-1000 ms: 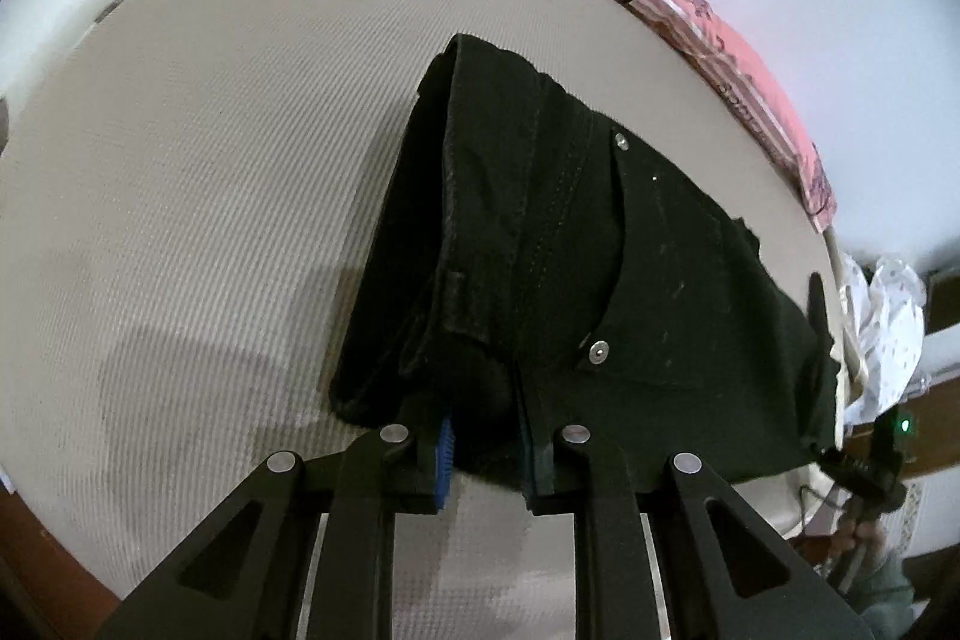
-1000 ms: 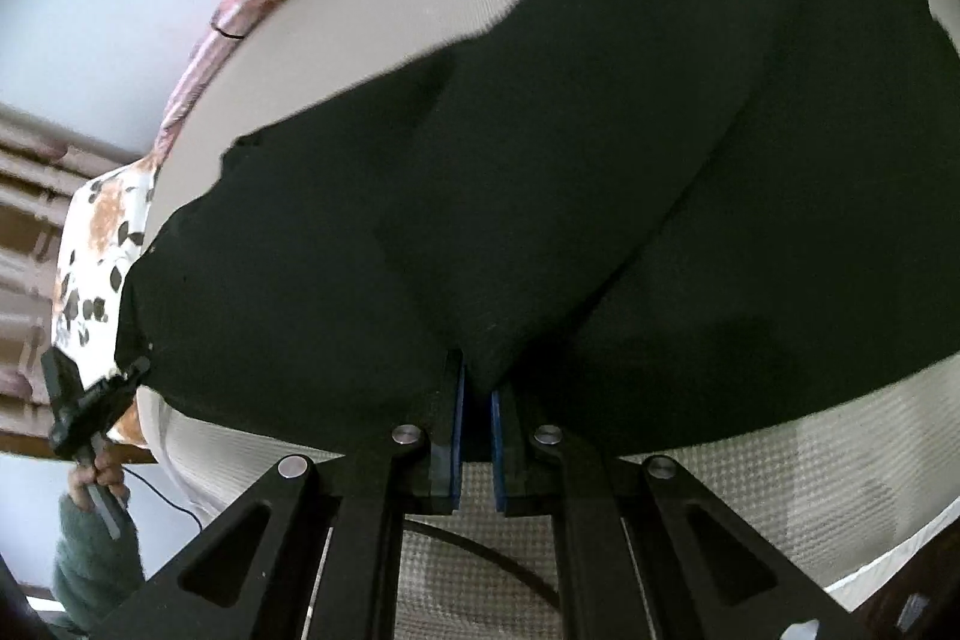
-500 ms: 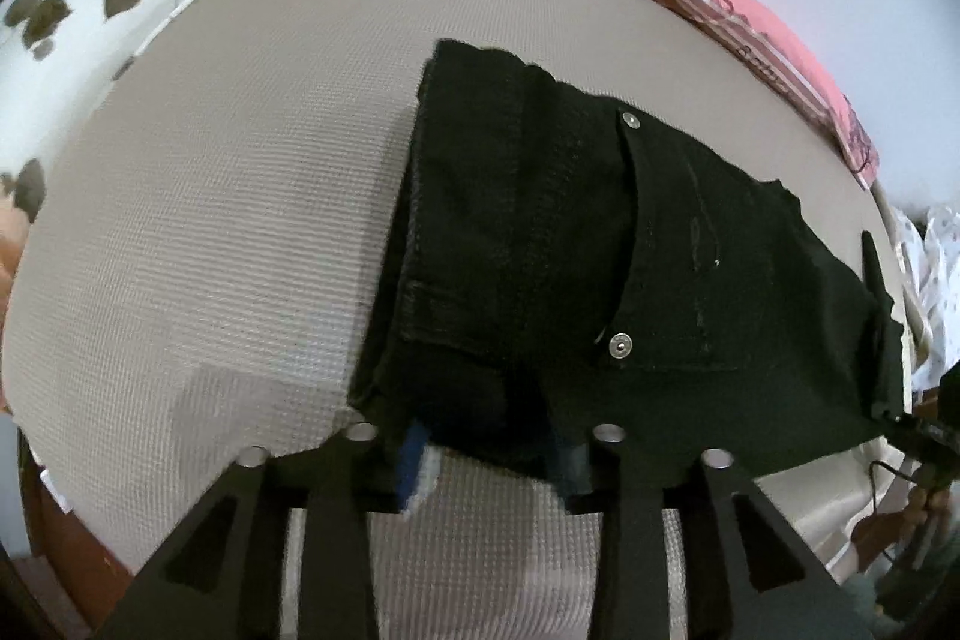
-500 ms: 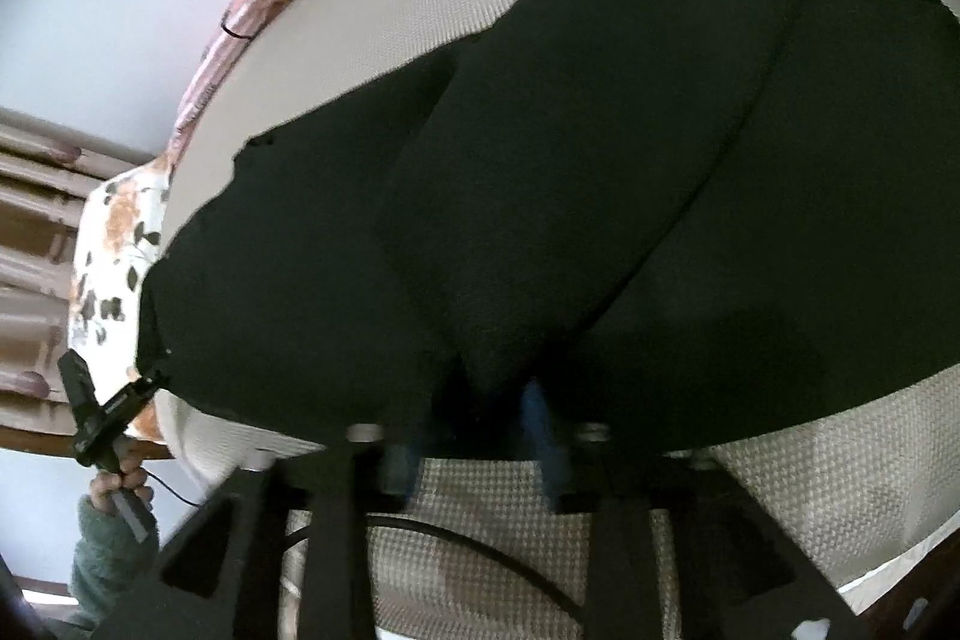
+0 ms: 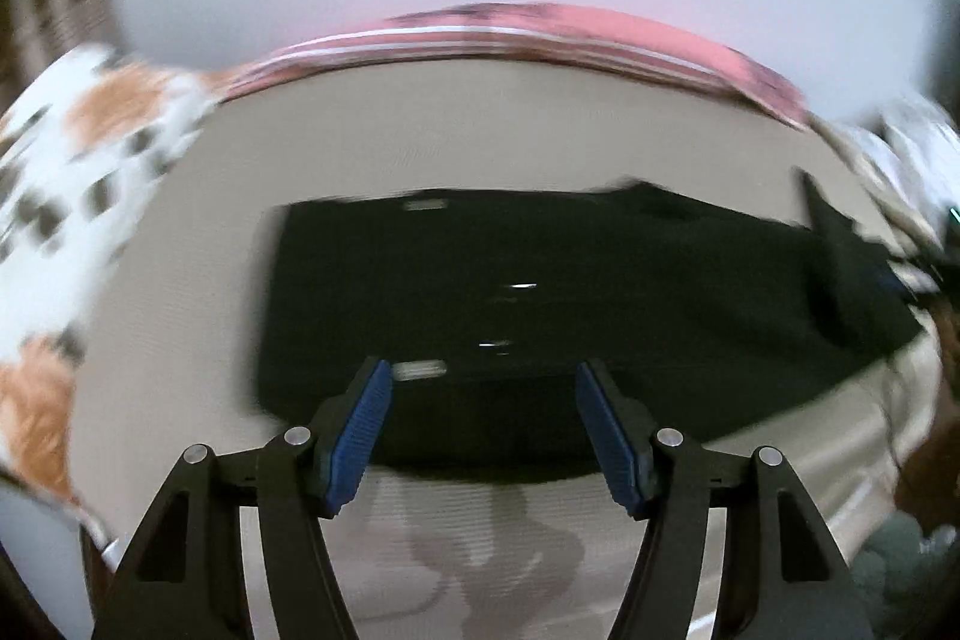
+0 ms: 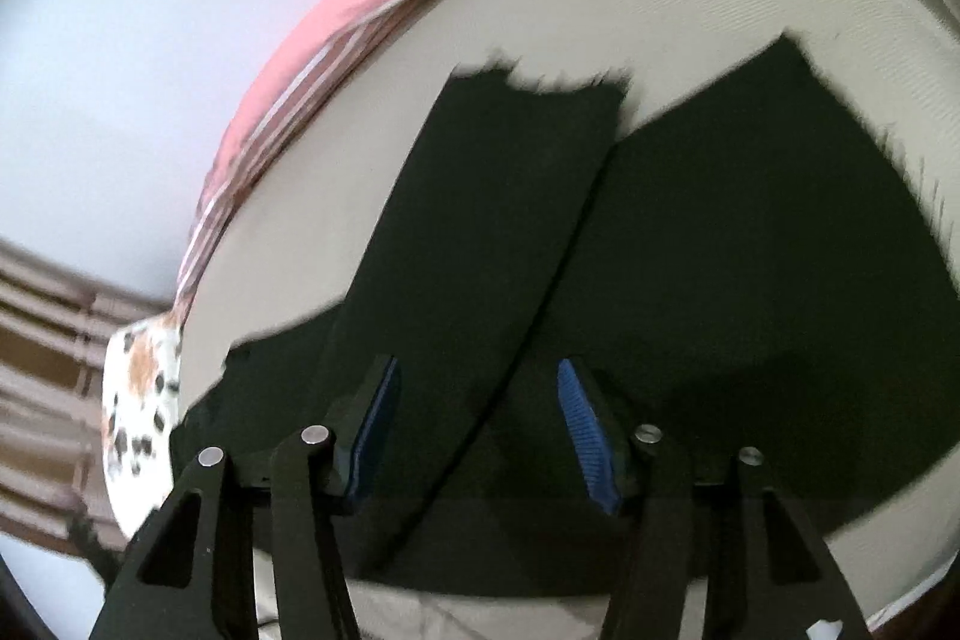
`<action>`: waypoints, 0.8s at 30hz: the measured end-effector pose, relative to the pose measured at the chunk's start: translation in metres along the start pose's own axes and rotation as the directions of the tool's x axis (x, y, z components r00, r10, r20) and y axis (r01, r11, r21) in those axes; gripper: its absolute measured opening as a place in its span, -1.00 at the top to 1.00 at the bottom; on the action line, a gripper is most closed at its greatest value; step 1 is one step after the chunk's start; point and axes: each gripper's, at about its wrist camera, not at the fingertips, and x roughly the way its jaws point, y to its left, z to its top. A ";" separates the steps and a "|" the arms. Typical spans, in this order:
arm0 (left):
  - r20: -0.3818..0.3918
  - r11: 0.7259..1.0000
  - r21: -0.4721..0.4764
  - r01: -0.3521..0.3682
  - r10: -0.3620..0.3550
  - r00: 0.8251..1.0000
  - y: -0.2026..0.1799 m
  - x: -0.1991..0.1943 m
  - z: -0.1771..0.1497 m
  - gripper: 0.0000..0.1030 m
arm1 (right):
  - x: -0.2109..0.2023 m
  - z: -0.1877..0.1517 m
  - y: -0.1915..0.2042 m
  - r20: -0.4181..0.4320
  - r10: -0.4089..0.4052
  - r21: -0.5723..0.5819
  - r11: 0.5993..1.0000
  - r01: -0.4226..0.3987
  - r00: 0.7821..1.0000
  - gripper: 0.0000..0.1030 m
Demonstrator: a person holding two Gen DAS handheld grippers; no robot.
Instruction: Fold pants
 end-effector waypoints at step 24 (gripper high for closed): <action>-0.216 0.871 0.348 0.345 -0.284 0.934 -0.242 0.092 -0.011 -0.26 | 0.036 0.100 -0.040 -0.007 -0.021 0.034 0.999 0.021 1.000 0.68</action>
